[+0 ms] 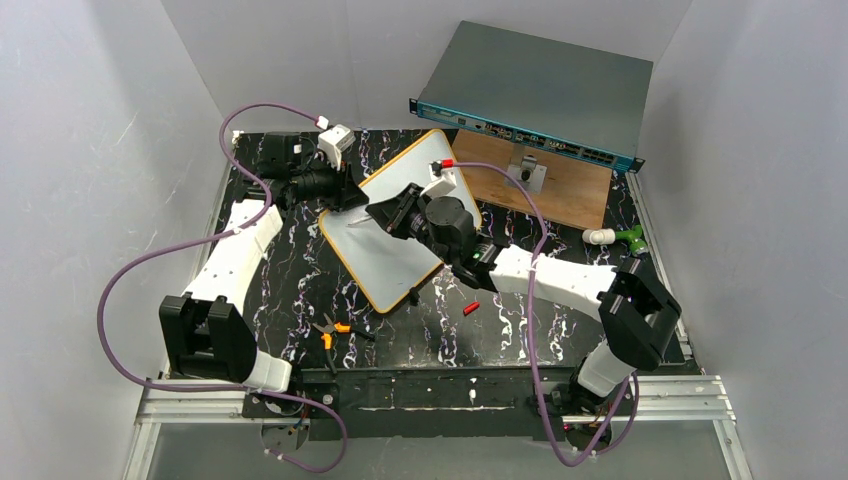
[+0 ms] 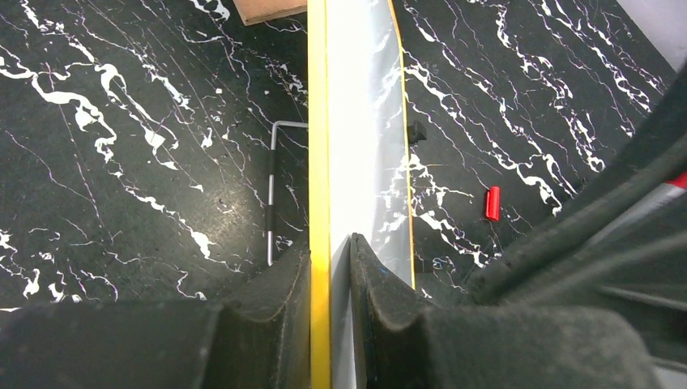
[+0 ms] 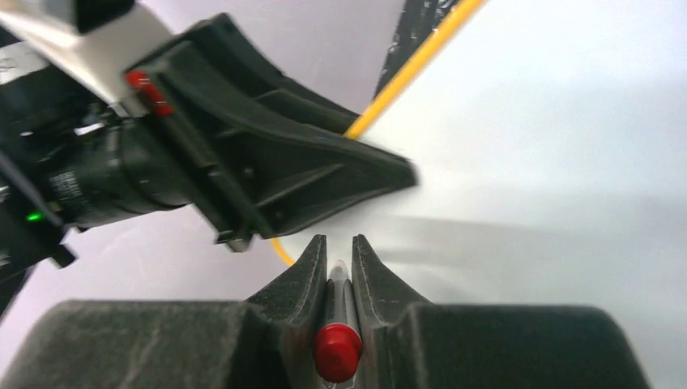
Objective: Write a sentence on the whiteboard
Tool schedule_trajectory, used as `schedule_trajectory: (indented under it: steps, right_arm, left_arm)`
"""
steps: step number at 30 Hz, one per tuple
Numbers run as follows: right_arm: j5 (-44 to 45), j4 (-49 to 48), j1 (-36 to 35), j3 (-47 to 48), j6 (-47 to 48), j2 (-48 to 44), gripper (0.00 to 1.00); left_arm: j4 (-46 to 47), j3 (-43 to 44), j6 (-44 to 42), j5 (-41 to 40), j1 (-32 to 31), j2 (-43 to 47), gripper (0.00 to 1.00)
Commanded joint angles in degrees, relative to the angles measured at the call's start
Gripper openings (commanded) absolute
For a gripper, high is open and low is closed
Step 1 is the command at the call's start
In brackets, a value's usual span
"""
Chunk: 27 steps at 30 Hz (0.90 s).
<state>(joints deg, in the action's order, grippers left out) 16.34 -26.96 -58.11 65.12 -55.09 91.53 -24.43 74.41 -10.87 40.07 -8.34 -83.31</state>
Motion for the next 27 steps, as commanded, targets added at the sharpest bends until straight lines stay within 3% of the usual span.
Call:
schedule_trajectory:
  steps: [1,27]
  right_arm:
    - [4.71,-1.90,-0.07,-0.70,-2.62,-1.21,0.01]
    - [3.10,-1.45,-0.43,4.17,-4.42,3.26,0.01]
  left_arm:
    - [-1.38,-2.66,-4.74,-6.62,-0.45,1.34,0.00]
    - [-0.89,-2.40,-3.56,-6.09,-0.49,0.88,0.00]
